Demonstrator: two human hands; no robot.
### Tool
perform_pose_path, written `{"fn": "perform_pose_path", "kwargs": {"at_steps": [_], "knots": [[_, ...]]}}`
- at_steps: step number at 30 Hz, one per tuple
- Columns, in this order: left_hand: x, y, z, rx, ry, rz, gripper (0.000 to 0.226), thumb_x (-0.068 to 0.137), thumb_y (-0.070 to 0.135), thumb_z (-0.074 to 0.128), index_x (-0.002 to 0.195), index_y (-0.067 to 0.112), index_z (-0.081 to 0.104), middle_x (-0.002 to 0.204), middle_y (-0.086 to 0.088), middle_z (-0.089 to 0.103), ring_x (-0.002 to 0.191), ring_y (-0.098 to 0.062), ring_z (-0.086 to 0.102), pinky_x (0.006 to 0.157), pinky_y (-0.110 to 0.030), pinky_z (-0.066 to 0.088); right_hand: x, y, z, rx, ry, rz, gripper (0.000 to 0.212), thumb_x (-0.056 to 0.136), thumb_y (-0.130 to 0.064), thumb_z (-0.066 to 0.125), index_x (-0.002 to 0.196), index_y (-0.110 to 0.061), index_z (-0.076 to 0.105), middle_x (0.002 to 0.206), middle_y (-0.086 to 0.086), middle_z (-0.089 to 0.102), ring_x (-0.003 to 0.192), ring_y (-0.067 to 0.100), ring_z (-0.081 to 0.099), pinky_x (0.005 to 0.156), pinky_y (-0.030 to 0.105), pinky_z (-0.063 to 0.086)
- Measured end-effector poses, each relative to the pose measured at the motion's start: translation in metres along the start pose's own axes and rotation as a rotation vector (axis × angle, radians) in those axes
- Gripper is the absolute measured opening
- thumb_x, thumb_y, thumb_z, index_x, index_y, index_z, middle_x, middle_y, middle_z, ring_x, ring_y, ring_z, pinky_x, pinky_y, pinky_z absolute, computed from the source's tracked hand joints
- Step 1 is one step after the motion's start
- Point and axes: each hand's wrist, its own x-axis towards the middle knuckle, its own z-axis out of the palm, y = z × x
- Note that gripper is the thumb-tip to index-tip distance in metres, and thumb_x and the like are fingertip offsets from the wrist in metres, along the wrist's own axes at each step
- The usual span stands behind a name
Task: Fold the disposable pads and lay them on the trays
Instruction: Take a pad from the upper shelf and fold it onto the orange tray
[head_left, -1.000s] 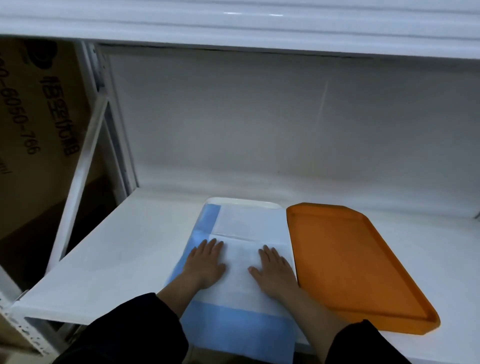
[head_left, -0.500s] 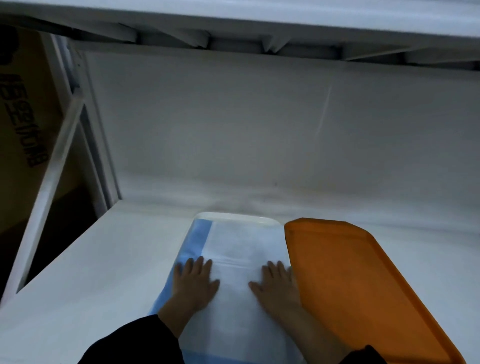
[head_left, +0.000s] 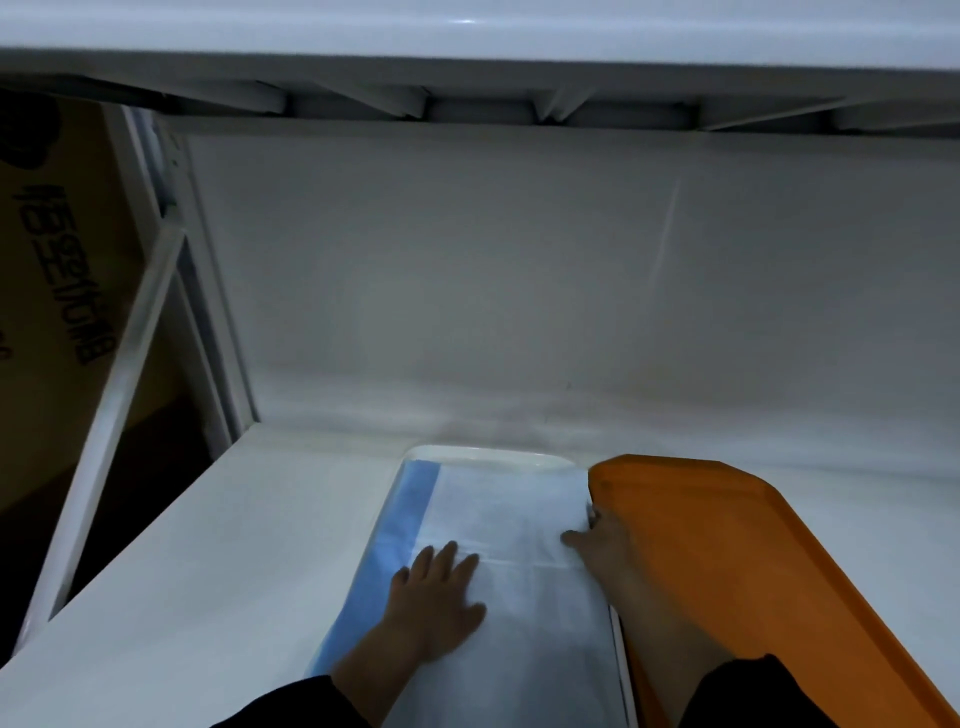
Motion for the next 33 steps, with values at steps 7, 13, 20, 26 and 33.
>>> {"fn": "perform_pose_path", "kwargs": {"at_steps": [7, 13, 20, 26, 33], "knots": [[0.001, -0.002, -0.01, -0.128, 0.008, -0.101, 0.069, 0.088, 0.05, 0.043, 0.145, 0.016, 0.024, 0.156, -0.002, 0.017, 0.144, -0.021, 0.017, 0.11, -0.042, 0.027, -0.008, -0.015, -0.007, 0.118, -0.109, 0.034, 0.029, 0.086, -0.009, 0.061, 0.113, -0.005, 0.055, 0.097, 0.011, 0.063, 0.09, 0.031, 0.065, 0.08, 0.042, 0.056], [-0.014, 0.0, -0.029, -0.222, 0.001, -0.169, 0.067, 0.09, 0.048, 0.048, 0.145, 0.02, 0.022, 0.153, -0.005, 0.018, 0.142, -0.025, 0.02, 0.111, -0.043, 0.026, -0.039, -0.048, -0.024, 0.357, -0.195, -0.09, 0.037, 0.087, 0.001, 0.054, 0.122, -0.008, 0.043, 0.107, 0.014, 0.059, 0.089, 0.032, 0.063, 0.076, 0.043, 0.053], [-0.033, 0.016, -0.087, -0.826, 0.343, -0.321, 0.09, 0.083, 0.063, 0.047, 0.152, 0.017, 0.011, 0.159, -0.012, 0.009, 0.145, -0.029, 0.018, 0.117, -0.039, 0.019, -0.098, -0.09, -0.085, 0.578, -0.291, -0.299, 0.049, 0.079, 0.006, 0.057, 0.122, -0.017, 0.051, 0.111, 0.008, 0.067, 0.096, 0.03, 0.067, 0.077, 0.039, 0.055], [-0.058, 0.008, -0.131, -1.442, 0.261, -0.123, 0.084, 0.081, 0.064, 0.058, 0.146, 0.017, 0.033, 0.149, -0.006, 0.037, 0.136, -0.026, 0.038, 0.114, -0.039, 0.027, -0.14, -0.106, -0.148, 0.622, -0.493, -0.36, 0.05, 0.066, 0.0, 0.059, 0.115, -0.01, 0.059, 0.105, 0.011, 0.071, 0.094, 0.027, 0.069, 0.08, 0.037, 0.055], [-0.083, 0.031, -0.142, -1.877, -0.136, 0.157, 0.043, 0.087, 0.036, 0.057, 0.123, 0.013, 0.062, 0.124, -0.013, 0.064, 0.115, -0.029, 0.061, 0.097, -0.043, 0.049, -0.164, -0.107, -0.194, 0.715, -0.546, -0.408, 0.052, 0.066, 0.004, 0.057, 0.117, -0.003, 0.058, 0.111, 0.016, 0.068, 0.098, 0.029, 0.067, 0.083, 0.037, 0.057]]}}
